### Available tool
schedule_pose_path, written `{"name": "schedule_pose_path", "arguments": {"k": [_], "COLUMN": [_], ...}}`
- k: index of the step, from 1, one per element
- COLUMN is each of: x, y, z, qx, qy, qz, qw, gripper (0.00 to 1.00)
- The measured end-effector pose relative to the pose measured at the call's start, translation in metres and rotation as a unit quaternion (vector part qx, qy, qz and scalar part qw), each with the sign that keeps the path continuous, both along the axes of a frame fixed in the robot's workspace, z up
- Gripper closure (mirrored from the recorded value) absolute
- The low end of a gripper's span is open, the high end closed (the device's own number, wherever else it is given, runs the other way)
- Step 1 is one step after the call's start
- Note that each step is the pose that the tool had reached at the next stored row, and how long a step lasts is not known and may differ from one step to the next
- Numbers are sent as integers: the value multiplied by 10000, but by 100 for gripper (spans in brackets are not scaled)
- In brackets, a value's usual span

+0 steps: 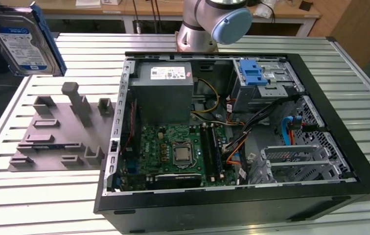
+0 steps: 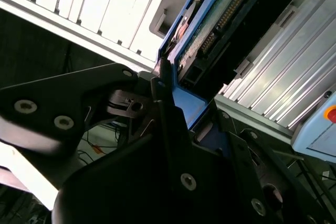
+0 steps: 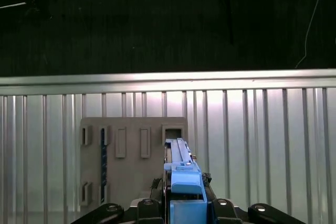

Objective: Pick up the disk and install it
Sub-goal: 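Pick up the disk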

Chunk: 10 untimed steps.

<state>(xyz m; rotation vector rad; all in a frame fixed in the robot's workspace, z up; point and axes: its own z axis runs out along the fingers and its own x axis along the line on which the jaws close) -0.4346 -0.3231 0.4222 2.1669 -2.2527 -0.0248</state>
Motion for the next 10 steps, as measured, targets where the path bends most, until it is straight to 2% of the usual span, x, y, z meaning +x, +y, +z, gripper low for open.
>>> {"name": "schedule_pose_path", "arguments": {"k": [10], "x": [0], "y": [0], "z": [170], "qx": [0], "qy": [0], "qz": [0], "qw": [10000], "gripper": [64]}}
